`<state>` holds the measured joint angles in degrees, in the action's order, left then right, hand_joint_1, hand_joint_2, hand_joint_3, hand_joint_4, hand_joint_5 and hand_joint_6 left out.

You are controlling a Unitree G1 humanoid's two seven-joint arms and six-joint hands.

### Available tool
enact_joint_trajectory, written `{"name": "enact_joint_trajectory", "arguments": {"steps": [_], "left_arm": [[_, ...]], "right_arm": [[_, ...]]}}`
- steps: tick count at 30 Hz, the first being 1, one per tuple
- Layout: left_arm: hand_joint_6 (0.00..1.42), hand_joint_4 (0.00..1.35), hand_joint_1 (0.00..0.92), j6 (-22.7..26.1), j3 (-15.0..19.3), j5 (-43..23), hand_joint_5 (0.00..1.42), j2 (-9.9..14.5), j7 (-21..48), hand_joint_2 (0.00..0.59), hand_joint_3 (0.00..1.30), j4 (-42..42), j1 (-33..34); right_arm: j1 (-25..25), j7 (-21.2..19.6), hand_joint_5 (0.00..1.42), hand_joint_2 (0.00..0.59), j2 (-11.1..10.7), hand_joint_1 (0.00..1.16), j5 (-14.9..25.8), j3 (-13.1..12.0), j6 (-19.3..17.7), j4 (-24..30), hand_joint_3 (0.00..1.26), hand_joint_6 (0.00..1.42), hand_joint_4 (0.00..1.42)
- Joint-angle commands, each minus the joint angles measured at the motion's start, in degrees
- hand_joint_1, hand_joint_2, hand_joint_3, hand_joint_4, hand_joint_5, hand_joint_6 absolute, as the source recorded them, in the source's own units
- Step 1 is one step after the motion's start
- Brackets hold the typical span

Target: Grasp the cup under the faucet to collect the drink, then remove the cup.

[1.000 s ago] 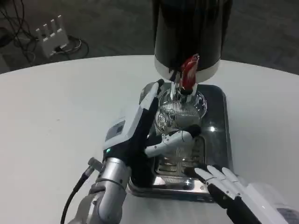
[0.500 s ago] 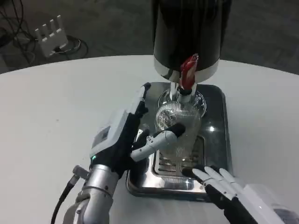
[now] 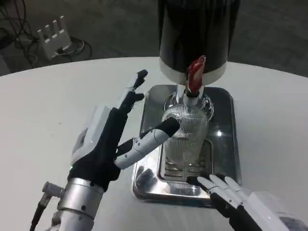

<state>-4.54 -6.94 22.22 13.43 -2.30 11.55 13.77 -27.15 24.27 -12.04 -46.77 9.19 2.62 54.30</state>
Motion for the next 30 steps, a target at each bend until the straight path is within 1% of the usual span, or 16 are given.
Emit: {"name": "enact_joint_trajectory", "arguments": {"steps": [1, 3, 5, 10, 12, 15, 19, 25, 30], "left_arm": [[0.06, 0.0, 0.033, 5.3, -0.2, -2.3, 0.09, -2.0, 3.9, 0.022, 0.04, 12.5, -2.6], [0.04, 0.0, 0.023, 7.9, -1.1, -2.2, 0.06, -3.2, 5.3, 0.031, 0.01, 16.2, -2.2], [0.02, 0.0, 0.022, 9.7, -1.7, -2.0, 0.04, -4.2, 6.2, 0.032, 0.0, 17.5, -1.2], [0.0, 0.0, 0.022, 12.3, -2.7, -0.9, 0.01, -5.3, 7.5, 0.033, 0.0, 16.0, 3.9], [0.0, 0.0, 0.022, 12.9, -3.2, -0.7, 0.01, -5.5, 7.8, 0.033, 0.0, 15.3, 5.4], [0.0, 0.0, 0.022, 13.7, -4.3, -0.6, 0.0, -5.5, 8.8, 0.034, 0.0, 14.6, 7.5], [0.0, 0.0, 0.022, 14.4, -5.5, -0.3, 0.0, -5.7, 9.4, 0.034, 0.0, 15.3, 7.8], [0.0, 0.0, 0.022, 14.8, -6.1, -0.5, 0.0, -5.9, 9.9, 0.034, 0.0, 15.2, 8.4], [0.0, 0.0, 0.023, 13.9, -6.5, -1.0, 0.0, -5.4, 10.8, 0.04, 0.0, 13.1, 9.8]], "right_arm": [[-0.4, -0.6, 0.0, 0.451, 0.2, 0.65, -0.3, 1.2, -0.6, 0.1, 0.11, 0.0, 0.05], [-0.6, -0.6, 0.0, 0.454, 0.1, 0.65, -0.3, 0.9, -0.6, 0.4, 0.11, 0.0, 0.05], [-1.0, -0.7, 0.0, 0.457, -0.1, 0.65, 0.0, 0.4, -0.6, 0.8, 0.11, 0.0, 0.05], [-1.6, -0.8, 0.0, 0.46, 0.0, 0.64, -0.1, 0.6, -0.9, 1.0, 0.11, 0.0, 0.05], [-1.6, -0.7, 0.0, 0.461, 0.1, 0.64, -0.2, 1.0, -0.9, 1.2, 0.11, 0.0, 0.05], [-1.9, -1.0, 0.0, 0.461, 0.2, 0.64, 0.0, 0.5, -0.8, 1.8, 0.11, 0.0, 0.05], [-1.9, -0.9, 0.0, 0.461, -0.2, 0.64, 0.6, -0.4, -0.8, 1.6, 0.11, 0.0, 0.05], [-2.4, -1.4, 0.0, 0.457, 0.3, 0.63, 0.6, 0.7, -1.0, 1.3, 0.11, 0.0, 0.05], [-2.3, -1.4, 0.0, 0.456, 0.1, 0.63, 0.5, 0.7, -0.8, 1.2, 0.11, 0.0, 0.05]]}}
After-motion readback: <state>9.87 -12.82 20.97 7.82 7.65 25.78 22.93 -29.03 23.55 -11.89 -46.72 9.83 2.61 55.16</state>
